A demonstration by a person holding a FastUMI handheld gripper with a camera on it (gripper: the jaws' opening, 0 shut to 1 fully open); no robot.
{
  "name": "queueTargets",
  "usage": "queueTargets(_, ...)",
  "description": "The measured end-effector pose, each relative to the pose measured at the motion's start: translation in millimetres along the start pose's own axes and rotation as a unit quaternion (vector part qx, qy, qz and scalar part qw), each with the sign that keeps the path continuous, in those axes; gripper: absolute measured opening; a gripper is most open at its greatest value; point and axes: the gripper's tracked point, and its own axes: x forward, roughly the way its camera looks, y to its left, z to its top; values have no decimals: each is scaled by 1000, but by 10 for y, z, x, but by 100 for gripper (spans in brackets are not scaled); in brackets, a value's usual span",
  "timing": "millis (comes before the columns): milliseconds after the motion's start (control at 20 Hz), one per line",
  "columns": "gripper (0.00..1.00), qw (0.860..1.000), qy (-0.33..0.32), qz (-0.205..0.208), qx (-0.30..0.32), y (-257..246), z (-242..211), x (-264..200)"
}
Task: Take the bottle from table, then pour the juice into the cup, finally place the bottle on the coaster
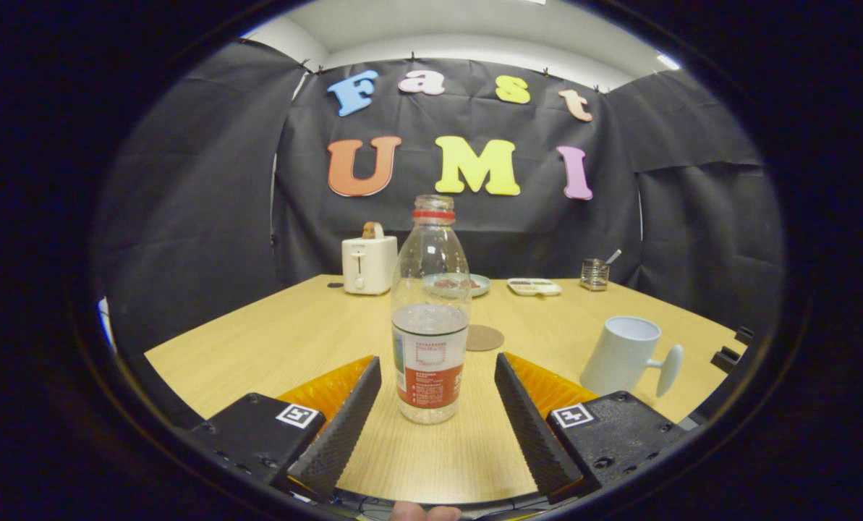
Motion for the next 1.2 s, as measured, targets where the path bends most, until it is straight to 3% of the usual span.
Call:
queueTargets(500,100,1000,7,0,-30,10,118,417)
queueTargets(750,83,999,7,21,-38,72,156,425)
queueTargets(850,81,999,6,14,-37,1,217,353)
queueTargets(1050,80,999,-4,44,16,91,483,99)
queueTargets(1200,79,994,-3,69,88,59,680,-36)
